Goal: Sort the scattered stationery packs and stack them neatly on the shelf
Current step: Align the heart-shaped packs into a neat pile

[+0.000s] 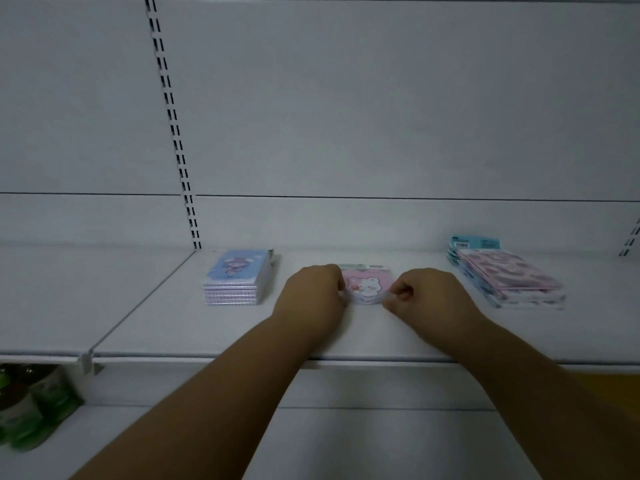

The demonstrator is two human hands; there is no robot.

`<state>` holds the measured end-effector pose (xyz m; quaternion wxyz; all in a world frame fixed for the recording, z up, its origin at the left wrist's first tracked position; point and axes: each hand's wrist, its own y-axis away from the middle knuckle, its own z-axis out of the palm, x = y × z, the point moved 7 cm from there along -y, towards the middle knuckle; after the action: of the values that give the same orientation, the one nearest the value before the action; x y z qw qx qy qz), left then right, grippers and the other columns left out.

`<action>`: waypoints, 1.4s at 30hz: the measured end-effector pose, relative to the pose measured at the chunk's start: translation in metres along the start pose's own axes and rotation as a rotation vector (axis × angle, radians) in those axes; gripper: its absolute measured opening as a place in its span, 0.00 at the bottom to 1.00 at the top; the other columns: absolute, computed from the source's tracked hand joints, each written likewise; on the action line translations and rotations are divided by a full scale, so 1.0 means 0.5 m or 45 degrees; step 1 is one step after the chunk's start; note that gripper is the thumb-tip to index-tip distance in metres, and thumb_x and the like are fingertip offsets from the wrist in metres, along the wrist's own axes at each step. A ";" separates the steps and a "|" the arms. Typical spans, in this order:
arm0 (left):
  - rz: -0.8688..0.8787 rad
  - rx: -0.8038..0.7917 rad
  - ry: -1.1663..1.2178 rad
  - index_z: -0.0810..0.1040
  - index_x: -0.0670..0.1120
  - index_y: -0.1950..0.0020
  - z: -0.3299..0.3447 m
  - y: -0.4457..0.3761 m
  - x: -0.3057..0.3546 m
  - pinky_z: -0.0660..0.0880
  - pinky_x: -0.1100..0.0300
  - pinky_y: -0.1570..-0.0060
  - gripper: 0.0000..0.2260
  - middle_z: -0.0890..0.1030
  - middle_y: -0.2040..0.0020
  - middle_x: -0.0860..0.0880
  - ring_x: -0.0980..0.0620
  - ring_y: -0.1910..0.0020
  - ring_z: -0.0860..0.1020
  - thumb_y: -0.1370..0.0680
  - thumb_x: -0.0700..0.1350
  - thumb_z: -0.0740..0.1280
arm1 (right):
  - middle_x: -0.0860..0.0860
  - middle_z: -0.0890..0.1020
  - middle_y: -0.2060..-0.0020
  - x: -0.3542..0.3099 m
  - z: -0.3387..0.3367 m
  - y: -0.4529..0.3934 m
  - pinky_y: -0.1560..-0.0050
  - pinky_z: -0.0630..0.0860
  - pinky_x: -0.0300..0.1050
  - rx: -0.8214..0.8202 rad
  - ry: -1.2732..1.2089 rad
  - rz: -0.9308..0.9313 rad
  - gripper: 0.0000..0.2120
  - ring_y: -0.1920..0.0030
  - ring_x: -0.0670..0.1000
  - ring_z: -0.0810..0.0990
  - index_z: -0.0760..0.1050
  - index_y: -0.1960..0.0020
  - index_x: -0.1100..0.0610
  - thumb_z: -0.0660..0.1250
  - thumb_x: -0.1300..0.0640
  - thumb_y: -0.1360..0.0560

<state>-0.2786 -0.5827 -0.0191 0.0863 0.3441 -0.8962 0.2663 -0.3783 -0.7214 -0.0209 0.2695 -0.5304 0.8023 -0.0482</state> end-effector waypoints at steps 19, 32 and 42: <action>0.042 0.064 0.031 0.80 0.48 0.51 -0.032 0.038 -0.069 0.73 0.59 0.58 0.05 0.82 0.56 0.49 0.50 0.58 0.77 0.25 0.46 0.67 | 0.46 0.80 0.64 -0.060 0.009 0.032 0.61 0.71 0.34 0.044 -0.092 0.031 0.04 0.63 0.44 0.77 0.81 0.59 0.54 0.74 0.55 0.31; 0.084 0.063 0.011 0.78 0.47 0.51 -0.038 0.041 -0.061 0.68 0.60 0.60 0.05 0.82 0.55 0.48 0.52 0.61 0.73 0.23 0.43 0.64 | 0.48 0.81 0.63 -0.066 0.010 0.035 0.55 0.76 0.43 0.007 -0.078 0.018 0.03 0.61 0.47 0.78 0.81 0.58 0.54 0.72 0.56 0.30; 0.089 0.052 -0.020 0.78 0.48 0.53 -0.042 0.046 -0.058 0.70 0.60 0.61 0.04 0.80 0.58 0.49 0.52 0.62 0.72 0.24 0.43 0.64 | 0.47 0.81 0.63 -0.063 0.008 0.033 0.55 0.77 0.42 -0.002 -0.096 0.041 0.03 0.61 0.46 0.78 0.81 0.58 0.54 0.73 0.56 0.31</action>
<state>-0.2728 -0.5406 -0.0211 0.0628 0.3164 -0.9028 0.2845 -0.3810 -0.6858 -0.0184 0.3001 -0.5190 0.8000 -0.0232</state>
